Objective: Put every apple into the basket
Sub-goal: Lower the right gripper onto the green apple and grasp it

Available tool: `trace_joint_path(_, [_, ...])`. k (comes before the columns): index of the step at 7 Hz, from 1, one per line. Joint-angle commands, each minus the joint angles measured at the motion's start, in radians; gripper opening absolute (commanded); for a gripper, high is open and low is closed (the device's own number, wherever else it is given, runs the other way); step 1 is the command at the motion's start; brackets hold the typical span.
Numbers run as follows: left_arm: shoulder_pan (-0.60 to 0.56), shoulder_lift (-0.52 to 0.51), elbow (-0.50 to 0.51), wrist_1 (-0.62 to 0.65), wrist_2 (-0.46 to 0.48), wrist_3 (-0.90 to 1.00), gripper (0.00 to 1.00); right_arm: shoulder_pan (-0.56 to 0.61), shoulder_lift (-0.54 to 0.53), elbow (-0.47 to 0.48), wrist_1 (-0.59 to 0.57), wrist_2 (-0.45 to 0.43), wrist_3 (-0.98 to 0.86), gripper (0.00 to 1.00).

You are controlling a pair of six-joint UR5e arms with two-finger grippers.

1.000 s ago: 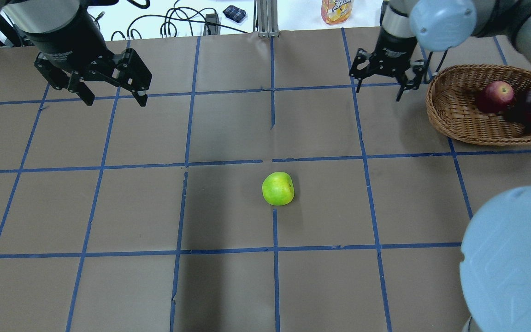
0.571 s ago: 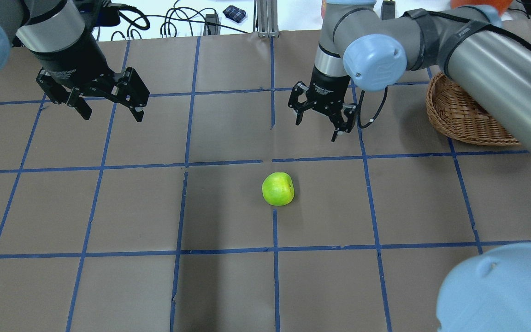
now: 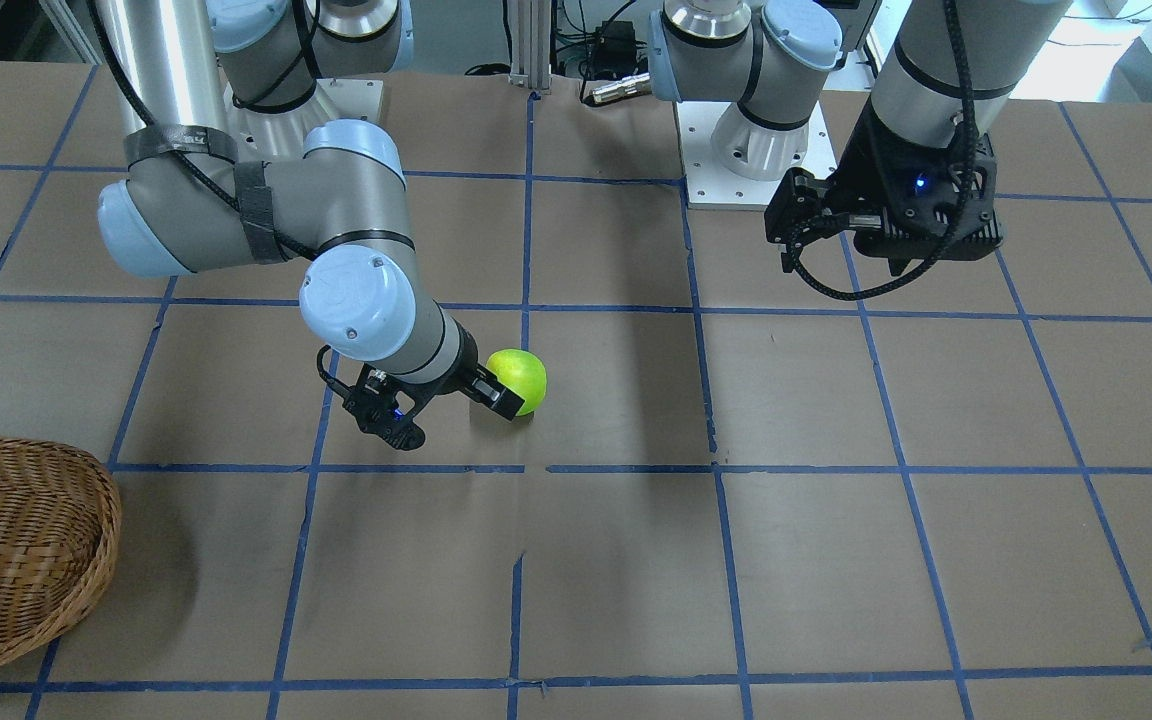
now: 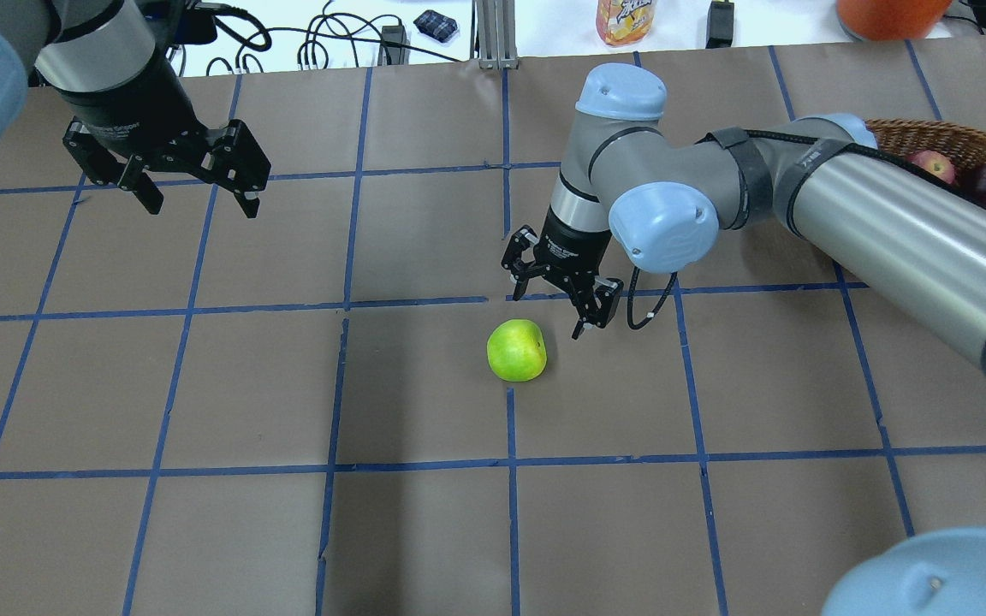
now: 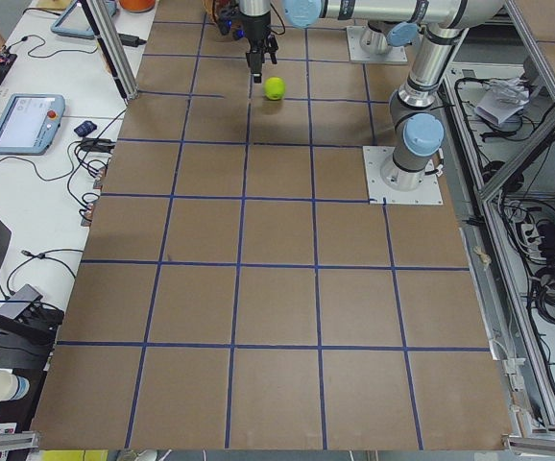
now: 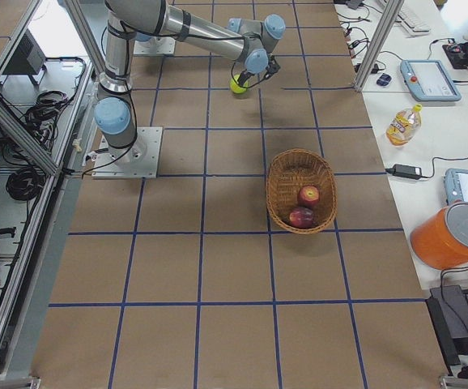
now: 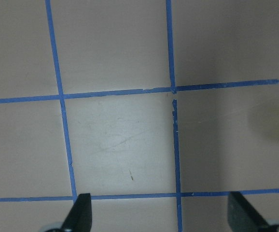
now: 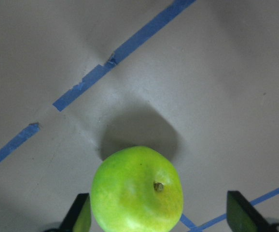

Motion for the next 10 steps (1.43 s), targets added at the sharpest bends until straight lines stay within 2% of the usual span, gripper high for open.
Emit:
trace_joint_path(1, [0.002,0.002,0.001,-0.012,-0.008,-0.001,1.00,0.001,-0.006,0.054,-0.077,0.053,0.009,1.00])
trace_joint_path(3, [0.002,0.004,-0.004,-0.013,-0.006,-0.001,1.00,0.001,-0.003,0.056,-0.080,0.055,0.005,1.00])
trace_joint_path(7, [0.002,0.004,-0.008,-0.013,-0.008,-0.001,1.00,-0.005,-0.004,0.100,-0.100,0.125,-0.010,1.00])
trace_joint_path(10, [-0.001,0.005,-0.008,-0.011,-0.014,-0.004,1.00,-0.010,0.003,0.156,-0.207,0.131,-0.007,1.00])
